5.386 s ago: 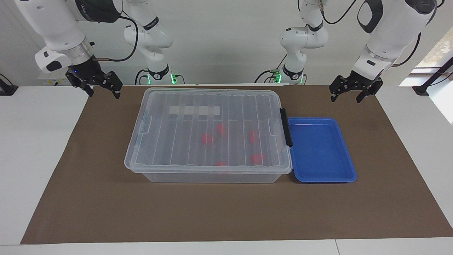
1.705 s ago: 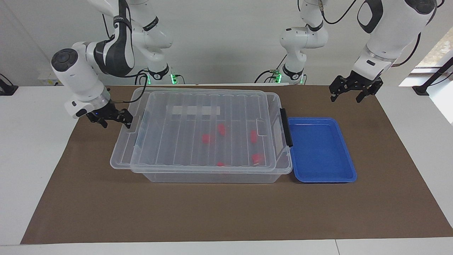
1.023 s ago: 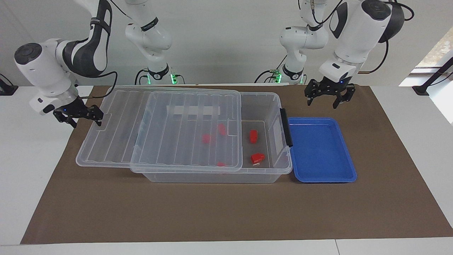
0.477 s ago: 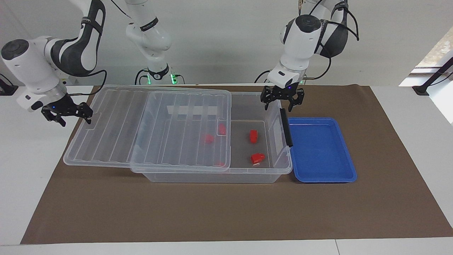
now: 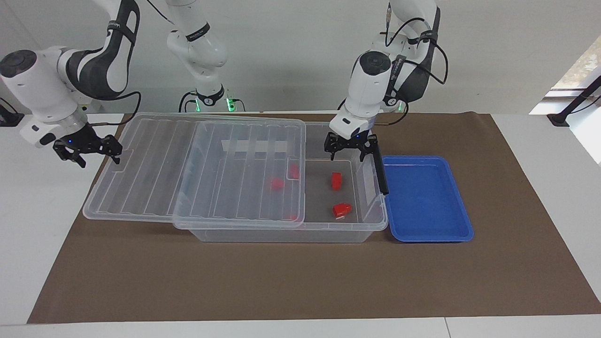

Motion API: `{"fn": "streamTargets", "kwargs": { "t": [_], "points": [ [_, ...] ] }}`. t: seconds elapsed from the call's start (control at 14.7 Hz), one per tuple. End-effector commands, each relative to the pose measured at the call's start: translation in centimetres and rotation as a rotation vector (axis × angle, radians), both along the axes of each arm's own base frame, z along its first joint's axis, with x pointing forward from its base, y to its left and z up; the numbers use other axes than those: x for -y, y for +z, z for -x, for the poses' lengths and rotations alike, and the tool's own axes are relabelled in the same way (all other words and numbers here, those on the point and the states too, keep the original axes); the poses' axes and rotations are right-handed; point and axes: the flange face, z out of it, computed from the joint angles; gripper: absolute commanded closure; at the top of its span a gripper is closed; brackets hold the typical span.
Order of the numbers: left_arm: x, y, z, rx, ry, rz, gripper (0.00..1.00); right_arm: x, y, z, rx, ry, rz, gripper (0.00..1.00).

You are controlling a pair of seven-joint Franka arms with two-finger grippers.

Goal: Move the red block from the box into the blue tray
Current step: 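Reach the left gripper into the box and grasp a red block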

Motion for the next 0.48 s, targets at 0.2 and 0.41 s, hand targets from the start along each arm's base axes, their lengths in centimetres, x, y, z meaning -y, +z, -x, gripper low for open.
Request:
{"fn": "streamTargets", "kwargs": {
  "t": [0.2,0.41],
  "points": [
    [1.3,-5.1,1.2,-0.001,-0.001,-0.036,0.00,-4.3,9.1,-1.4,-0.048,-0.016,-0.015,0.00],
    [2.3,-7.0,2.0,-0.001,-0.010,-0.041,0.00,-7.4,14.5,0.2,-0.080,-0.038,-0.018,0.00]
  ]
}}
